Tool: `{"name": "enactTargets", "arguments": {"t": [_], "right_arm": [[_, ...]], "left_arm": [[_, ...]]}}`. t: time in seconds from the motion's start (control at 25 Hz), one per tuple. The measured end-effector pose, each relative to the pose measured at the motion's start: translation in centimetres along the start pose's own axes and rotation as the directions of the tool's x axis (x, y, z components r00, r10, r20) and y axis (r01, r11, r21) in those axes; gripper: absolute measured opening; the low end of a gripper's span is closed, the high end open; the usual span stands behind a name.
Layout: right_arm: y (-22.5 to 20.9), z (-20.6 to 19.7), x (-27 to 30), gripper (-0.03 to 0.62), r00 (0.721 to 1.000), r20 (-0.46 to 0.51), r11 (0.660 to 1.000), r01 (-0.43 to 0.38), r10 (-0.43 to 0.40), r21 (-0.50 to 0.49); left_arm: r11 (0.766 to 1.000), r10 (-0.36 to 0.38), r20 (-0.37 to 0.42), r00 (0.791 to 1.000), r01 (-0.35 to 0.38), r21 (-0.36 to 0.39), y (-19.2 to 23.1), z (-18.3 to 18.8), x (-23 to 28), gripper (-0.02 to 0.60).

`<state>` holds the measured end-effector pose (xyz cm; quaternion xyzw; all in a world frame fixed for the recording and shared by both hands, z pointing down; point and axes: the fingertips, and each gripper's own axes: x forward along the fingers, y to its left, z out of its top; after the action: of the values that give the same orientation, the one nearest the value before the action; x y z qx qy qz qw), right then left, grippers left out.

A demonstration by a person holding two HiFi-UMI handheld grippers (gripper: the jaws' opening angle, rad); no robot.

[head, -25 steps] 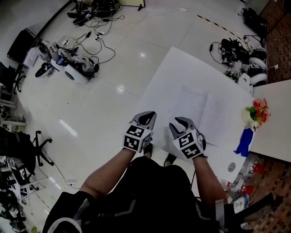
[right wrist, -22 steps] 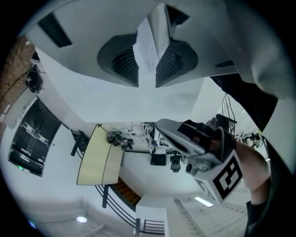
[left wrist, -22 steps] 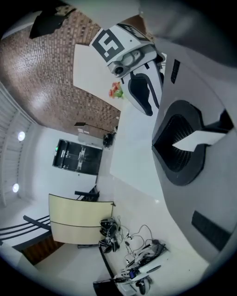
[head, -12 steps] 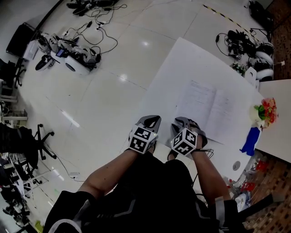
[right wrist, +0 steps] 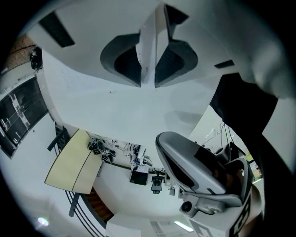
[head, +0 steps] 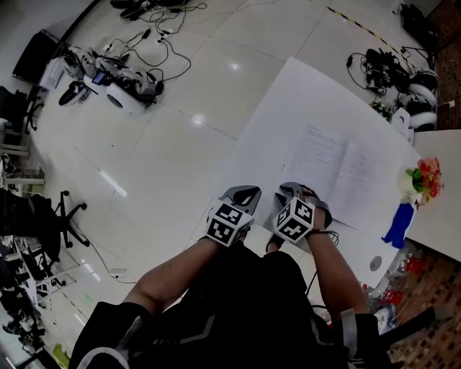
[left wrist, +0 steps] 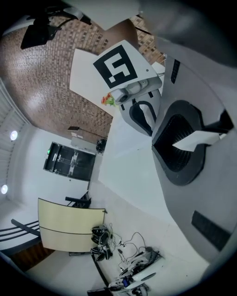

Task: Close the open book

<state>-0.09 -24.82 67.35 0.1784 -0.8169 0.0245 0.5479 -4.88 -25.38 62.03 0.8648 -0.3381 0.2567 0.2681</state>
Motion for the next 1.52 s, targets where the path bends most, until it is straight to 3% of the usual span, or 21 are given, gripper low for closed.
{"name": "enactTargets", "arguments": {"t": [0.16,0.32,0.56,0.76,1.04,1.32,1.52], "right_arm": [[-0.1,0.2,-0.1,0.072,1.0,-0.005,0.999,-0.01,0.01,0.031],[0.0,0.5,-0.3,0.027,0.999,0.013,0.996,-0.031,0.03,0.081],[-0.3,0.8,-1.0,0.0,0.996,0.047,0.989,0.064,-0.071,0.132],[-1.6,1.8,-3.8,-0.002,0.975,0.144,0.954,0.126,-0.17,0.272],[-3.3,1.6,-9.6,-0.002,0.902,0.239,0.867,0.228,-0.36,0.444],[-4.4,-1.2,-15.2,-0.002,0.78,0.267,0.712,0.298,-0.566,0.636],[-4.8,-3.9,-19.1,-0.002,0.71,0.264,0.617,0.296,-0.653,0.729]], "left_arm": [[1.0,-0.015,0.016,1.0,0.015,0.001,-0.3,0.3,-0.3,-0.006],[1.0,-0.029,0.017,0.999,0.029,0.0,-0.3,0.2,-0.6,-0.005],[1.0,-0.03,0.028,0.999,0.03,-0.001,-0.2,0.0,-1.0,-0.006],[0.999,-0.031,0.044,0.999,0.031,-0.009,-0.1,0.7,-1.3,-0.006],[0.998,-0.062,0.058,0.996,0.06,0.029,-0.4,2.4,-1.2,-0.006],[0.988,-0.122,0.035,0.992,0.118,0.095,-1.8,3.9,-0.2,-0.006],[0.984,-0.155,0.036,0.987,0.151,0.094,-3.5,5.3,0.8,-0.006]]}}
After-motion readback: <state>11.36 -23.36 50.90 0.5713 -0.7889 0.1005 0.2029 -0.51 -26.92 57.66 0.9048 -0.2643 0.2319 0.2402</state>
